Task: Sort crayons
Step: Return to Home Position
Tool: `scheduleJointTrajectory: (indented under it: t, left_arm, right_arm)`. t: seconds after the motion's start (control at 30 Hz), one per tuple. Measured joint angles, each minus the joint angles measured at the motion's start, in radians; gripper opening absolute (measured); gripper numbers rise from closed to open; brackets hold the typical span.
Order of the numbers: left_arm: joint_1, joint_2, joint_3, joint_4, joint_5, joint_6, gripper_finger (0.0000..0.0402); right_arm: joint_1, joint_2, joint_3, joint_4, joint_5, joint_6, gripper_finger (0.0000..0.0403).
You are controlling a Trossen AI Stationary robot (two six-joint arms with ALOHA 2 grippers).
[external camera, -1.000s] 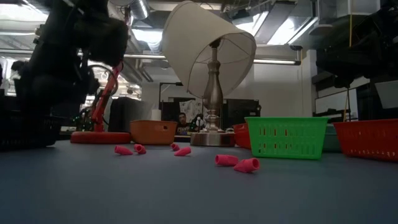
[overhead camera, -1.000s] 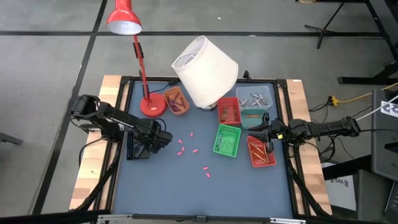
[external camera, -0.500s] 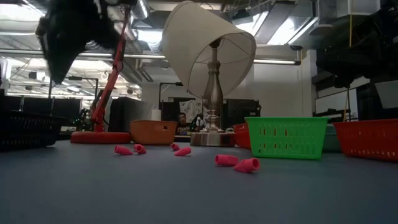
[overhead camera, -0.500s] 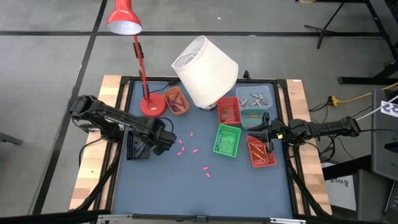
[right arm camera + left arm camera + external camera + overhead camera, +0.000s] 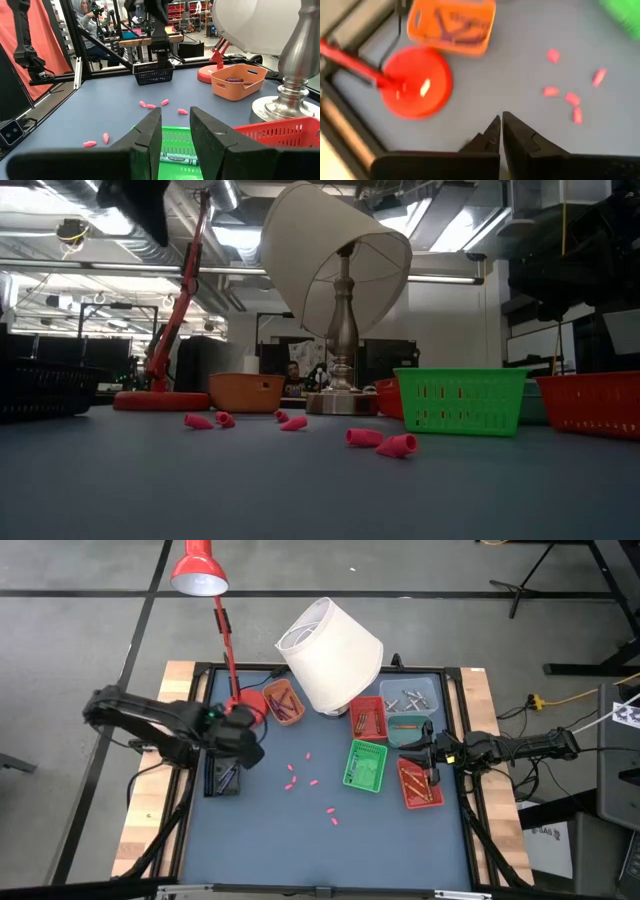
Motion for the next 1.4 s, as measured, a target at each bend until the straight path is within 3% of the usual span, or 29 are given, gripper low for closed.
scheduleJointTrajectory:
  t: [0.13,0.3,0.43,0.57,0.73,1.07,1.4]
  left_arm:
    - [-0.016,-0.110,-0.070,0.175,-0.073,0.121,0.0001]
    - [-0.010,-0.257,-0.251,0.549,-0.074,0.358,0.0000]
    - [0.049,-0.347,-0.419,0.869,0.062,0.546,0.0000]
    - [0.131,-0.415,-0.571,1.100,0.212,0.633,0.0000]
    - [0.175,-0.521,-0.712,1.143,0.320,0.606,0.0000]
    - [0.120,-0.806,-0.984,1.320,0.248,0.617,0.0000]
    - [0.120,-1.062,-1.055,1.357,0.233,0.799,0.0000]
  right_arm:
    - [0.000,0.000,0.000,0.000,0.000,0.000,0.0099]
    - [0.000,0.000,0.000,0.000,0.000,0.000,0.0099]
    - [0.000,0.000,0.000,0.000,0.000,0.000,0.0099]
    - [0.000,0.000,0.000,0.000,0.000,0.000,0.0099]
    - [0.000,0.000,0.000,0.000,-0.001,0.000,0.0099]
    - [0.000,0.000,0.000,0.000,0.000,0.000,0.0099]
    - [0.000,0.000,0.000,0.000,0.000,0.000,0.0099]
